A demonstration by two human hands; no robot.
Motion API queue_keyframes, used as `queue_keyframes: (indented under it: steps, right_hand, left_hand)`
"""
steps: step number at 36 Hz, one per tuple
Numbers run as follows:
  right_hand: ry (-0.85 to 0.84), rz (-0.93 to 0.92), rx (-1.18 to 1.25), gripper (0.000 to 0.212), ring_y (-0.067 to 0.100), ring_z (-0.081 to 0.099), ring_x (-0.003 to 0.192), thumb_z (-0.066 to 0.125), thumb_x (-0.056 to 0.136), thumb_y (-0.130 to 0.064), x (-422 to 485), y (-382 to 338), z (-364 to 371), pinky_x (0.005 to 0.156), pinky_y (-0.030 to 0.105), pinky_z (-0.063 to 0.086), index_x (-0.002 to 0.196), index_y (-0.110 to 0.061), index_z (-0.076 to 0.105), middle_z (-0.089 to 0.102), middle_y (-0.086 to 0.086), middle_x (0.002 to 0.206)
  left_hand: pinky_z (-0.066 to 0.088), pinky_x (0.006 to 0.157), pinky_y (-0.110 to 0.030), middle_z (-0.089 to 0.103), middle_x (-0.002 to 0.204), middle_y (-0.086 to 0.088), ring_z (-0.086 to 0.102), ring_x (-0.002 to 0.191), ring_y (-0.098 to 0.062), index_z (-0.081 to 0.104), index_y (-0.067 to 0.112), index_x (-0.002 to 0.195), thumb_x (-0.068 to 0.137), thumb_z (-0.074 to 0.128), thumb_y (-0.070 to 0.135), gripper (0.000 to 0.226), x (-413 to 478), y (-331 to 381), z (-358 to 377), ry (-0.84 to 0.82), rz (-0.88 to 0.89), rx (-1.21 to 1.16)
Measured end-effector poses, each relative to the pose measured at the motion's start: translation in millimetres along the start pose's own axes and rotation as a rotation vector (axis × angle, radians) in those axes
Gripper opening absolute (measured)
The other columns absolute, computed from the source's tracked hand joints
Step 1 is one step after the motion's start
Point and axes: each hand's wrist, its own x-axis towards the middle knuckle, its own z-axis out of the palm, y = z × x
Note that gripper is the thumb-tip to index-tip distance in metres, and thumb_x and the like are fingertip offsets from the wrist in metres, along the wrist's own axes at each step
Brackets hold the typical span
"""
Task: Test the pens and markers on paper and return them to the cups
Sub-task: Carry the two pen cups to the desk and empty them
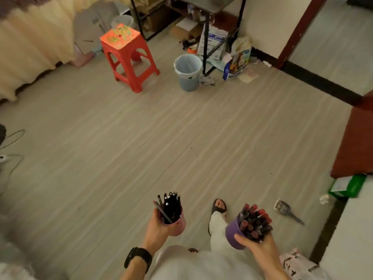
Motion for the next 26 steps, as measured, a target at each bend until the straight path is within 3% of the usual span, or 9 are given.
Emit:
queue_keyframes:
  steps: [2, 4, 6, 8, 14, 17, 20, 23, 26]
  right_hand:
    - [-0.033, 0.008, -0.035, 0.099, 0.025, 0.06, 0.116, 0.095, 0.052, 0.012, 30, -22, -1, 0.099, 0.033, 0.041, 0.139, 0.0, 0.05, 0.065, 0.014, 0.126]
    - [-0.085, 0.02, -0.095, 0.1, 0.028, 0.062, 0.12, 0.096, 0.048, 0.011, 58, -49, 1, 0.105, 0.04, 0.044, 0.137, -0.001, 0.051, 0.067, 0.016, 0.125]
    - [-0.137, 0.006, -0.162, 0.099, 0.027, 0.064, 0.116, 0.098, 0.046, 0.008, 86, -81, 7, 0.102, 0.042, 0.046, 0.133, -0.004, 0.053, 0.071, 0.012, 0.117]
    - [-0.169, -0.029, -0.237, 0.1, 0.021, 0.065, 0.105, 0.101, 0.045, 0.001, 112, -113, 14, 0.096, 0.038, 0.047, 0.133, -0.01, 0.054, 0.072, 0.004, 0.109]
    - [-0.245, -0.136, -0.368, 0.094, 0.025, 0.066, 0.108, 0.102, 0.049, -0.01, 165, -212, 50, 0.101, 0.046, 0.05, 0.131, -0.019, 0.057, 0.072, -0.004, 0.108]
    - [-0.272, -0.149, -0.389, 0.092, 0.028, 0.066, 0.11, 0.102, 0.049, -0.009, 187, -253, 78, 0.102, 0.05, 0.05, 0.13, -0.016, 0.058, 0.073, 0.002, 0.111]
    - [-0.285, -0.151, -0.413, 0.094, 0.031, 0.066, 0.111, 0.102, 0.05, -0.01, 211, -282, 106, 0.103, 0.051, 0.05, 0.133, -0.013, 0.056, 0.072, 0.008, 0.116]
    - [-0.275, -0.135, -0.385, 0.094, 0.032, 0.066, 0.112, 0.101, 0.051, -0.004, 228, -309, 138, 0.103, 0.052, 0.05, 0.134, -0.01, 0.056, 0.073, 0.011, 0.116]
    - [-0.239, -0.1, -0.364, 0.094, 0.032, 0.067, 0.109, 0.1, 0.05, -0.001, 242, -330, 166, 0.1, 0.047, 0.052, 0.133, -0.009, 0.057, 0.073, 0.013, 0.114]
  left_hand:
    - [0.052, 0.091, -0.029, 0.061, 0.114, 0.017, 0.061, 0.105, -0.002, 0.049, 0.027, 0.122, 0.079, 0.085, 0.025, 0.056, 11, 15, 5, 0.066, -0.024, -0.049]
    - [0.052, 0.074, -0.015, 0.069, 0.102, 0.017, 0.067, 0.093, 0.003, 0.052, 0.032, 0.111, 0.066, 0.084, 0.033, 0.056, 21, 34, 9, 0.151, -0.035, -0.096]
    - [0.052, 0.065, -0.011, 0.075, 0.091, 0.018, 0.068, 0.086, 0.008, 0.054, 0.032, 0.106, 0.061, 0.084, 0.03, 0.053, 33, 55, 12, 0.205, -0.022, -0.122]
    - [0.051, 0.065, -0.009, 0.074, 0.092, 0.022, 0.066, 0.086, 0.012, 0.056, 0.032, 0.106, 0.065, 0.089, 0.023, 0.053, 46, 72, 15, 0.241, -0.023, -0.153]
    - [0.05, 0.068, -0.014, 0.071, 0.101, 0.015, 0.066, 0.092, 0.004, 0.055, 0.032, 0.11, 0.064, 0.093, 0.023, 0.061, 84, 108, 16, 0.353, -0.105, -0.287]
    - [0.05, 0.067, -0.014, 0.073, 0.097, 0.016, 0.066, 0.089, 0.004, 0.055, 0.035, 0.109, 0.062, 0.094, 0.029, 0.062, 112, 120, 7, 0.39, -0.147, -0.316]
    - [0.052, 0.076, -0.022, 0.069, 0.107, 0.014, 0.065, 0.098, -0.002, 0.055, 0.032, 0.115, 0.054, 0.095, 0.033, 0.073, 145, 132, -9, 0.42, -0.184, -0.343]
    - [0.053, 0.087, -0.032, 0.069, 0.112, 0.008, 0.066, 0.106, -0.014, 0.055, 0.024, 0.123, 0.059, 0.095, 0.019, 0.076, 185, 151, -36, 0.426, -0.195, -0.35]
    - [0.049, 0.08, -0.023, 0.066, 0.109, 0.014, 0.063, 0.099, -0.003, 0.053, 0.031, 0.115, 0.06, 0.095, 0.016, 0.071, 226, 180, -68, 0.397, -0.18, -0.362]
